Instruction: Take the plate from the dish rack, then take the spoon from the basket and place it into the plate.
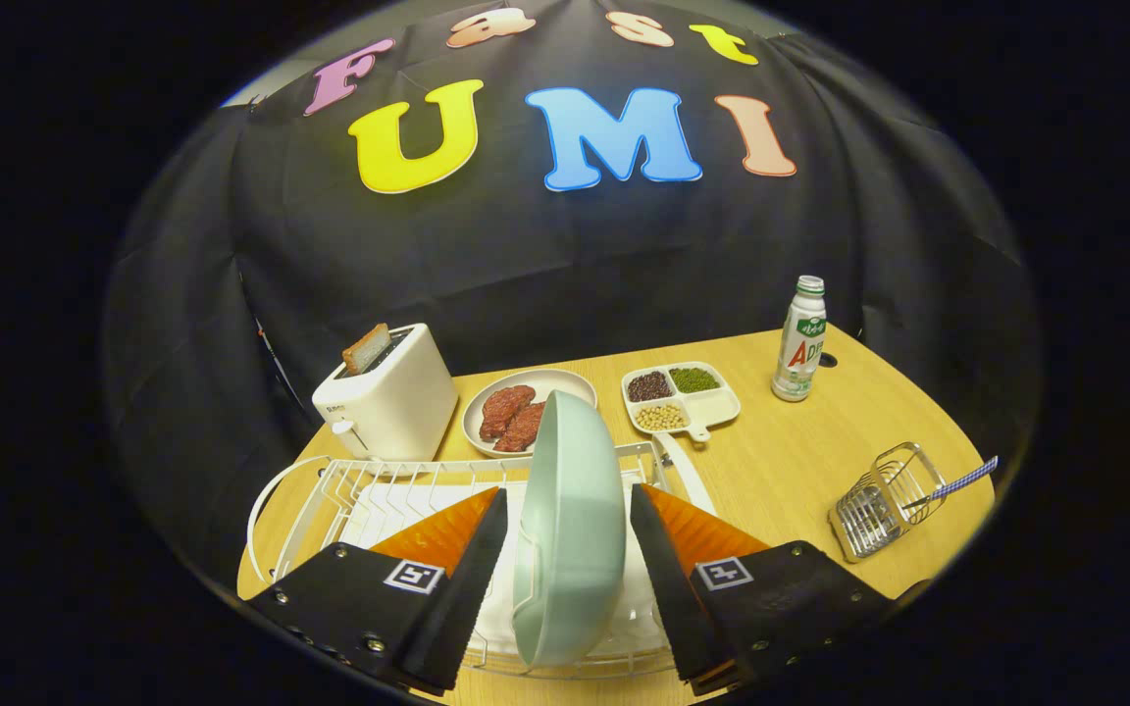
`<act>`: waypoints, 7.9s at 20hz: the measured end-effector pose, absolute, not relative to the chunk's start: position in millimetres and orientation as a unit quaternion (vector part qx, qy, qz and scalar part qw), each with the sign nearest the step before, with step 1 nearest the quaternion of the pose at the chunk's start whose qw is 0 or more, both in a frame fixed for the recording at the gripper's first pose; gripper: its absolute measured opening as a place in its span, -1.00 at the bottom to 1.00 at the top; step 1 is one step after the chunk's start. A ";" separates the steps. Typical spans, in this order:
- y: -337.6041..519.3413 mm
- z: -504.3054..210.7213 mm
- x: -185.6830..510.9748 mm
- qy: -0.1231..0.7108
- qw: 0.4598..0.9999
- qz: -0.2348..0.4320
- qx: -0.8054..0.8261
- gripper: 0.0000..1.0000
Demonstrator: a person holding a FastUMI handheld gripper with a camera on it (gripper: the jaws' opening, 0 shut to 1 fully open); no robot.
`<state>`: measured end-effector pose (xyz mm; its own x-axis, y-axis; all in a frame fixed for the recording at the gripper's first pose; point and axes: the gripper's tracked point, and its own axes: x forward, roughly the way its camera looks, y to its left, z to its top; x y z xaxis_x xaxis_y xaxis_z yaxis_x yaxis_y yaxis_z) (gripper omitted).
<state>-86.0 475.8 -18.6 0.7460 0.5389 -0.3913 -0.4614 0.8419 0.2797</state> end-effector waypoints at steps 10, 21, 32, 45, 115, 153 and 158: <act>464.8 -37.3 -73.9 0.292 0.941 0.170 0.033 -0.38; 459.2 14.5 -84.0 0.222 0.966 0.109 -0.081 -0.39; 365.3 53.5 -146.8 0.182 0.977 0.077 -0.087 -0.39; 287.3 -22.8 -221.8 0.240 0.963 0.095 -0.083 -0.39; 156.7 -90.1 -1.4 0.249 0.915 -0.099 0.301 -0.54; 358.0 47.5 -251.6 0.169 0.970 0.163 0.064 -0.96; 380.3 22.1 -290.6 0.199 0.959 0.191 0.057 -0.96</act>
<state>-290.6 380.3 22.1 0.8476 0.3895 -0.3604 -0.3439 0.9204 0.1859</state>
